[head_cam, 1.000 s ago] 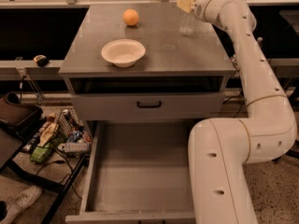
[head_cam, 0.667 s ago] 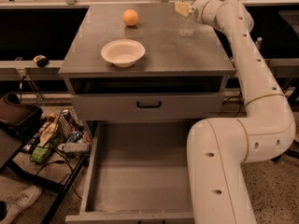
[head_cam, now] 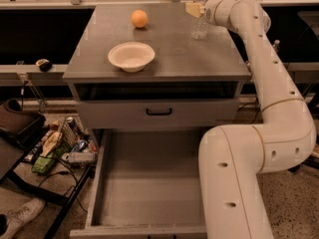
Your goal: Pick water bottle from middle drawer and place on counter
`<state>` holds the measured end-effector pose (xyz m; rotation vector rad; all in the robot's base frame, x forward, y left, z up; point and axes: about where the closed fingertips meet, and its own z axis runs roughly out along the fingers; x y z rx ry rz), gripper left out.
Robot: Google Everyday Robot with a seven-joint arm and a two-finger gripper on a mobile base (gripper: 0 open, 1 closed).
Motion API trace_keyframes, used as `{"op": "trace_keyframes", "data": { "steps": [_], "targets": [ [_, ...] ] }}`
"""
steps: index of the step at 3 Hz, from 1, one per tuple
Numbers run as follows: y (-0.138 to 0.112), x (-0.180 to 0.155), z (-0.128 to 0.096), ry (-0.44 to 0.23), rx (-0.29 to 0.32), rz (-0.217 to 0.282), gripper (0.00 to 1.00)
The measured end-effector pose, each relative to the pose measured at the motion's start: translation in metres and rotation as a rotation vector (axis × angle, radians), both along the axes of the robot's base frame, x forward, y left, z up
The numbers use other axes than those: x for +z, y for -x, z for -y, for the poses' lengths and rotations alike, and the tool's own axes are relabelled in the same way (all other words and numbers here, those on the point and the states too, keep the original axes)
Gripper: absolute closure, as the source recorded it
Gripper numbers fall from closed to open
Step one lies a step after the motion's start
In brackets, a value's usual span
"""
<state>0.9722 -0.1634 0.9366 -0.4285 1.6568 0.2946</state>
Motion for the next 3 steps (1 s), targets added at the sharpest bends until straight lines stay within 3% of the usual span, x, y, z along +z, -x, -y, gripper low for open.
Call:
{"op": "trace_keyframes", "data": {
  "steps": [3],
  "targets": [
    [0.0, -0.0001, -0.0001, 0.0, 0.0, 0.0, 0.14]
  ]
}}
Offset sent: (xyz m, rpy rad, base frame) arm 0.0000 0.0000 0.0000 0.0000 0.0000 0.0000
